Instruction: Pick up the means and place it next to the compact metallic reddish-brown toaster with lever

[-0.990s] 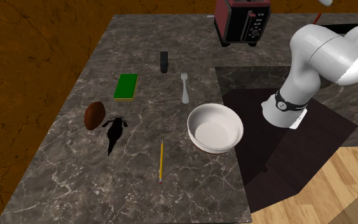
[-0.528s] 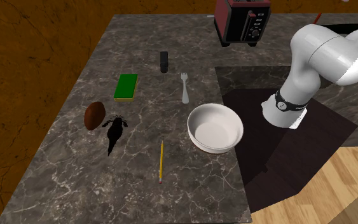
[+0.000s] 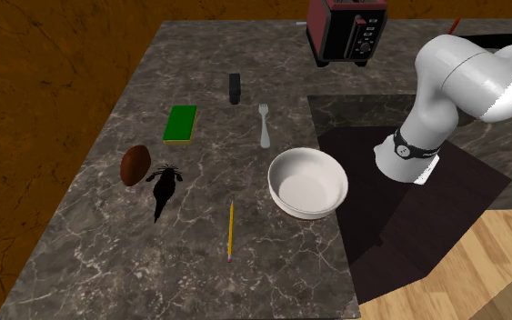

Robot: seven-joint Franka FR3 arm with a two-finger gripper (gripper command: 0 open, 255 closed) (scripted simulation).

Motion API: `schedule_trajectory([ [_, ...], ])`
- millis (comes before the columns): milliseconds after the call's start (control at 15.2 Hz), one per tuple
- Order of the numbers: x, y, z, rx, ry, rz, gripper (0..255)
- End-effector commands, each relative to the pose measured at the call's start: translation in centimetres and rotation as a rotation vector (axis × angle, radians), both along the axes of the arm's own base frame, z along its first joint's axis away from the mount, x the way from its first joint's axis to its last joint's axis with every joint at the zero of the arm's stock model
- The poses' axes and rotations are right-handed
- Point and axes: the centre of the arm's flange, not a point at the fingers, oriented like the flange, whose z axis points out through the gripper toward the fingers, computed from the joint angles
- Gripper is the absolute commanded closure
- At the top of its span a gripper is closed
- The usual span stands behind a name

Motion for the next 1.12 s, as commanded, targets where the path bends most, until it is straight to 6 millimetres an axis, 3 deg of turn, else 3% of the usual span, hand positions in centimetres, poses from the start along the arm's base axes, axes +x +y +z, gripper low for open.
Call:
schedule_trajectory([
  [0, -0.4, 0.1, -0.9, 0.002, 0.001, 0.001, 255],
  [1056, -0.4, 0.1, -9.4, 0.002, 0.001, 0.001, 255],
])
